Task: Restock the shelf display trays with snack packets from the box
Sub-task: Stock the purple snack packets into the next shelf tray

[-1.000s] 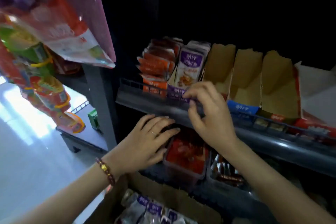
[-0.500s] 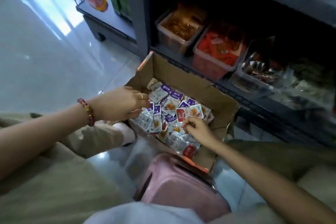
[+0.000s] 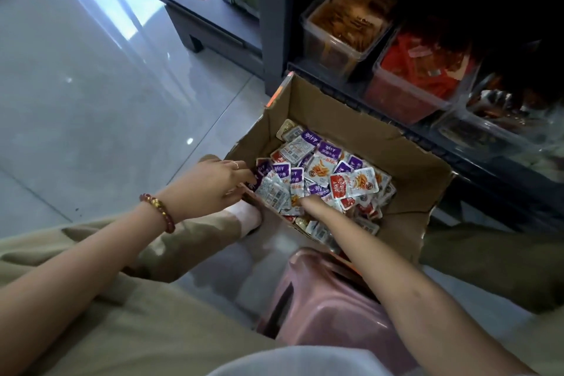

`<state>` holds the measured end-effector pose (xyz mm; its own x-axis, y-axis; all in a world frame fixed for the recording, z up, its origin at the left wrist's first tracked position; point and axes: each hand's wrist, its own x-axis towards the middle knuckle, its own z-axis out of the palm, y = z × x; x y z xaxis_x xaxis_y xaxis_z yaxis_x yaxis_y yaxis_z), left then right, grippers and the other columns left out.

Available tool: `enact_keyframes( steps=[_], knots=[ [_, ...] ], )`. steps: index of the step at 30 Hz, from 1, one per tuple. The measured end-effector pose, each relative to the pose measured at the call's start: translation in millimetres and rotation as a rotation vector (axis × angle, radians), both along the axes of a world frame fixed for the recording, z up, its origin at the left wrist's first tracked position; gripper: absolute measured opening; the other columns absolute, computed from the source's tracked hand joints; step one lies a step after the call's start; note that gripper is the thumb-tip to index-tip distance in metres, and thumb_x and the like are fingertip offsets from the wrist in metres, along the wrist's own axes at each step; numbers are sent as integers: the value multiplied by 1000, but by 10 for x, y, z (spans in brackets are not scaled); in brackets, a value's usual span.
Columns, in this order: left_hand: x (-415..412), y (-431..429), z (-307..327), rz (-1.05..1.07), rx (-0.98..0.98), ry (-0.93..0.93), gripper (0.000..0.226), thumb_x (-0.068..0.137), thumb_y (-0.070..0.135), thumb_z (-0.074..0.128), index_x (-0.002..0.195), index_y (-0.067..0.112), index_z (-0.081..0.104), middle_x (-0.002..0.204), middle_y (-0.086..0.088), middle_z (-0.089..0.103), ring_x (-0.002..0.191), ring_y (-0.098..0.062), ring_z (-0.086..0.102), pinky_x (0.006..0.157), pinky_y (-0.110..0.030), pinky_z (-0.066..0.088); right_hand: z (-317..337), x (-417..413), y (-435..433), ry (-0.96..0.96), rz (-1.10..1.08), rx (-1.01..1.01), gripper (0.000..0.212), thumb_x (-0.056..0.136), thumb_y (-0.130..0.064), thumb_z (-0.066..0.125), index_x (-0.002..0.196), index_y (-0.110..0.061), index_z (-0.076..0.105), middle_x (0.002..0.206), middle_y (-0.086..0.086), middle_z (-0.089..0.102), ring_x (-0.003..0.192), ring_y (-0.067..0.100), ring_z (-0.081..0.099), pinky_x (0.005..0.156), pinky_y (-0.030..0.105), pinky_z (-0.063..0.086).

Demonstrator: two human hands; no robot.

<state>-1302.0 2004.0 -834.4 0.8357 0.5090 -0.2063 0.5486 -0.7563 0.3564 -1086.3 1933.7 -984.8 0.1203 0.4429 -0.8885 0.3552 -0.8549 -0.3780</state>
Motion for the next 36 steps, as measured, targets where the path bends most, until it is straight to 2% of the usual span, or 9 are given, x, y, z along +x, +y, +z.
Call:
enact_keyframes(
  steps=[3, 7, 10, 16, 19, 24, 28, 33, 36],
  knots=[
    [112, -87, 66, 134, -136, -44, 34, 86, 29, 43, 112, 24, 65, 104, 7, 62, 75, -13, 50, 69, -35, 49, 35, 20, -27, -30, -140, 34, 13, 96, -11, 45, 99, -2, 56, 104, 16, 63, 81, 22, 62, 57, 25, 41],
    [278, -67, 51, 211, -319, 56, 21, 90, 25, 54, 108, 19, 64, 106, 7, 58, 90, -11, 57, 84, -37, 49, 531, 195, -110, -144, -259, 415, 20, 90, -1, 52, 94, -10, 70, 101, -9, 60, 38, 2, 43, 40, 18, 33],
    [347, 42, -6, 356, -436, 69, 8, 90, 27, 57, 92, 20, 58, 95, 3, 61, 89, -17, 60, 84, -39, 48, 1032, 260, -95, -10, -385, 701, 30, 88, 4, 55, 94, -20, 73, 107, -7, 67, 75, 6, 64, 62, 15, 50],
    [457, 118, 14, 567, -890, -643, 38, 89, -2, 58, 90, 22, 29, 98, -1, 56, 78, -8, 61, 63, -24, 53, 1452, -33, 34, 327, -383, 767, 35, 88, 10, 45, 91, -12, 73, 108, 3, 69, 100, 13, 64, 77, 20, 51],
    [413, 205, 105, 700, -684, -681, 39, 85, -10, 61, 85, 21, 38, 91, 8, 56, 67, -2, 57, 53, -16, 46, 1375, -180, 92, 387, -294, 723, 40, 89, 12, 40, 81, -13, 71, 96, -9, 70, 89, 7, 65, 79, 24, 51],
    [196, 421, 164, 779, -254, -547, 28, 88, -4, 58, 88, 22, 48, 116, 2, 51, 97, -11, 53, 65, -4, 45, 598, -158, 309, 196, -100, 414, 30, 92, 8, 39, 89, -8, 65, 98, -2, 62, 94, 18, 60, 79, 30, 49],
    [-52, 530, 73, 689, -9, -341, 23, 86, -2, 60, 103, 13, 61, 115, -4, 51, 99, -25, 56, 77, -33, 54, 34, -21, 435, -15, 158, 211, 34, 89, 6, 44, 117, -3, 62, 130, 10, 55, 121, 25, 50, 90, 27, 40],
    [-170, 520, -4, 696, 24, -274, 28, 82, -1, 66, 106, 12, 63, 116, -9, 53, 99, -31, 58, 77, -38, 56, -178, -172, 389, -34, 471, 257, 33, 91, 0, 47, 114, -13, 68, 129, 11, 58, 120, 28, 52, 94, 31, 44],
    [-192, 503, -43, 691, 23, -200, 32, 81, 1, 70, 109, 12, 61, 119, -9, 52, 99, -33, 59, 75, -39, 56, -253, -181, 269, -201, 685, 248, 35, 87, -11, 54, 117, -27, 65, 146, 3, 33, 139, 29, 22, 110, 39, 28]
  ],
)
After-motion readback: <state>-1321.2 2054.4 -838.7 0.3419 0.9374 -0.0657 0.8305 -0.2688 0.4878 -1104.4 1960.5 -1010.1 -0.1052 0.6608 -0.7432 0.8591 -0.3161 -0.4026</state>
